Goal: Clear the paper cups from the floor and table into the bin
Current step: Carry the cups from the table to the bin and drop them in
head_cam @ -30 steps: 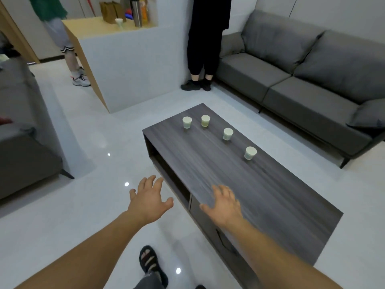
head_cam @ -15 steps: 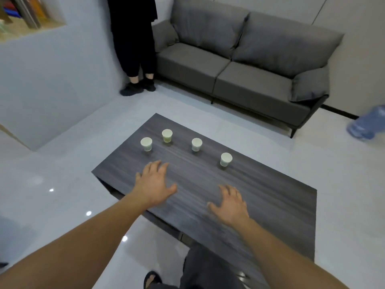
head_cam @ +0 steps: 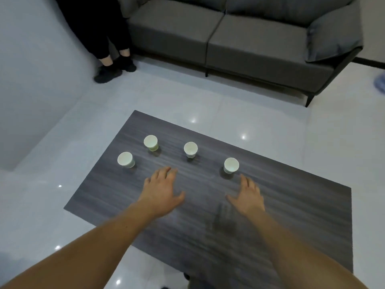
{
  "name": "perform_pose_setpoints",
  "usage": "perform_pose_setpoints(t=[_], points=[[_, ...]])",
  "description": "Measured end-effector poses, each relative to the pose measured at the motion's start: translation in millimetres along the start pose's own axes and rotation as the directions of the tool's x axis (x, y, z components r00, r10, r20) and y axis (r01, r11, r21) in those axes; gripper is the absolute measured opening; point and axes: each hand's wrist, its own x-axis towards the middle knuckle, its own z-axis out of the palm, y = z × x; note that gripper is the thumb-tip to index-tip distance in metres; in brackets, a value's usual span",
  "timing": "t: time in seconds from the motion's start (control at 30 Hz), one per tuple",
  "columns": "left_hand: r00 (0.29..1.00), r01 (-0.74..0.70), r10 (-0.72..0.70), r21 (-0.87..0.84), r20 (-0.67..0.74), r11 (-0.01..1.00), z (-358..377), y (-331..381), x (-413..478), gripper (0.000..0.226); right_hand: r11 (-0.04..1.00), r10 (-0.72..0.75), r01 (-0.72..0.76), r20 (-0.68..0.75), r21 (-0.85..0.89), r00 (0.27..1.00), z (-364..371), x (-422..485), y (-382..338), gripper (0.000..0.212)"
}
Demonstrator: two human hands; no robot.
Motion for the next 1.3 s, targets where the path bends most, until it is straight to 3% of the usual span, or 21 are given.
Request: perform_pose_setpoints(t=[0.2,0.47,0.6,0.7,0.8,0.9,1.07,1.13,1.23,1.3], points=[[0.993,-0.066,0.071,-0.053,0.090,0.996,41,13,101,0.079,1.000,-0.001,0.001,-0.008,-0.021,1.000,21,112,4,0.093],[0.979,-0.083,0.111,-0.165,0.173,0.983,110,3,152,0.079,0.994,-0.033,0.038,0.046,-0.099,0.998,63,206,7,0.093],[0.975,-0.088,0.130,-0.223,0.179,0.971,119,-3,157,0.079,0.998,-0.028,0.026,0.042,0.054,0.999,67,210,1,0.080],[0.975,-0.077,0.125,-0.250,0.181,0.965,112,-6,159,0.086,0.963,-0.135,0.109,0.090,0.247,0.987,62,190,-30,0.086],[0.983,-0.051,0.100,-0.293,0.154,0.955,100,-16,160,0.090,0.878,-0.326,0.234,0.164,0.417,0.931,53,167,-74,0.092],[0.992,-0.029,0.074,-0.375,0.106,0.927,91,-34,157,0.086,0.821,-0.468,0.334,0.213,0.463,0.857,46,150,-113,0.093],[0.999,0.020,-0.002,-0.472,0.039,0.881,95,-73,151,0.072,0.791,-0.544,0.301,0.386,0.532,0.745,44,144,-149,0.095],[0.998,0.061,-0.043,-0.476,0.047,0.877,102,-90,148,0.076,0.810,-0.524,0.340,0.330,0.479,0.785,45,159,-153,0.084],[0.986,0.159,-0.118,-0.484,0.114,0.861,116,-115,141,0.092,0.900,-0.433,0.427,0.074,0.084,0.898,50,197,-158,0.078],[0.982,0.185,-0.141,-0.508,0.126,0.841,124,-130,135,0.100,0.912,-0.396,0.398,0.035,-0.096,0.917,56,221,-166,0.084]])
